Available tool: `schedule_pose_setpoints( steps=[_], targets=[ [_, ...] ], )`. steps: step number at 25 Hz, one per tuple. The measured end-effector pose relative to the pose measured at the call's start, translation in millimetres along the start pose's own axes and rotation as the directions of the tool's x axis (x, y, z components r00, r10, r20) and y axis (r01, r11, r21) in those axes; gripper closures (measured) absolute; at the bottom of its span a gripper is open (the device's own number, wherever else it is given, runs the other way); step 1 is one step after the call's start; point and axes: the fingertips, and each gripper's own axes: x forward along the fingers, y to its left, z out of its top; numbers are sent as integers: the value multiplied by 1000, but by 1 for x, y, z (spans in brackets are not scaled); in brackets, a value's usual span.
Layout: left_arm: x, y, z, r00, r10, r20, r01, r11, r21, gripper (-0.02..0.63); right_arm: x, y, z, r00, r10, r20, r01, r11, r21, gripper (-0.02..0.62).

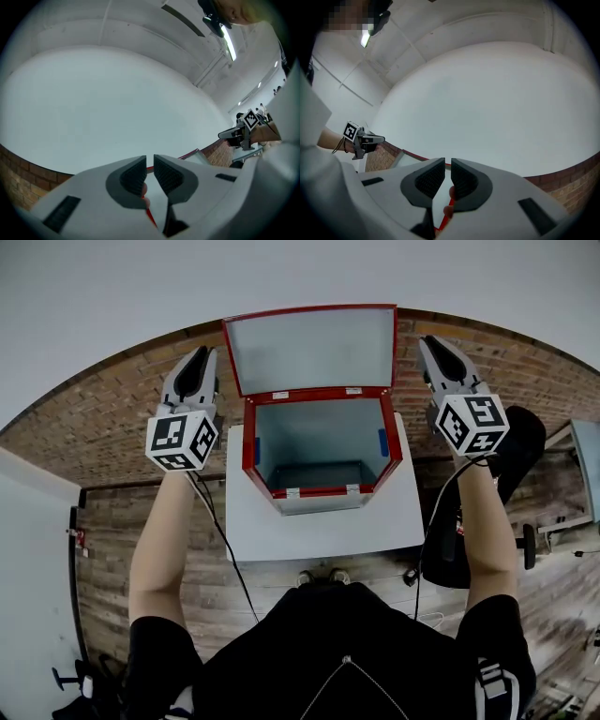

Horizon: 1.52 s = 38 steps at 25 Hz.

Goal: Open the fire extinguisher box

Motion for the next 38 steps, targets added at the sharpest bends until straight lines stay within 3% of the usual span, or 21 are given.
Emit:
schedule_pose_setpoints(
  steps=[3,7,12,19,26,38],
  targets=[
    [-24,-24,16,998,-44,46,44,999,3,553,-27,23,14,999,37,28,-38,999,8,560],
    [-55,-58,35,992,-96,85,96,995,2,560,-57,59,29,994,98,48,-98,995,2,572],
    [-92,-104,41,984,-161,75,159,987,39,560,-88,106,30,984,170,50,-171,985,14,575],
    [-132,-145,20,976,-217,29,218,976,-16,560,-115,150,24,972,229,52,-232,972,44,575],
    [-158,-173,3,964,-266,5,264,956,-128,560,-138,182,16,961,271,50,-275,956,104,575],
    [-189,-220,-32,934,-356,-21,346,919,-188,560,-166,224,-24,949,313,29,-312,926,210,575]
  ],
)
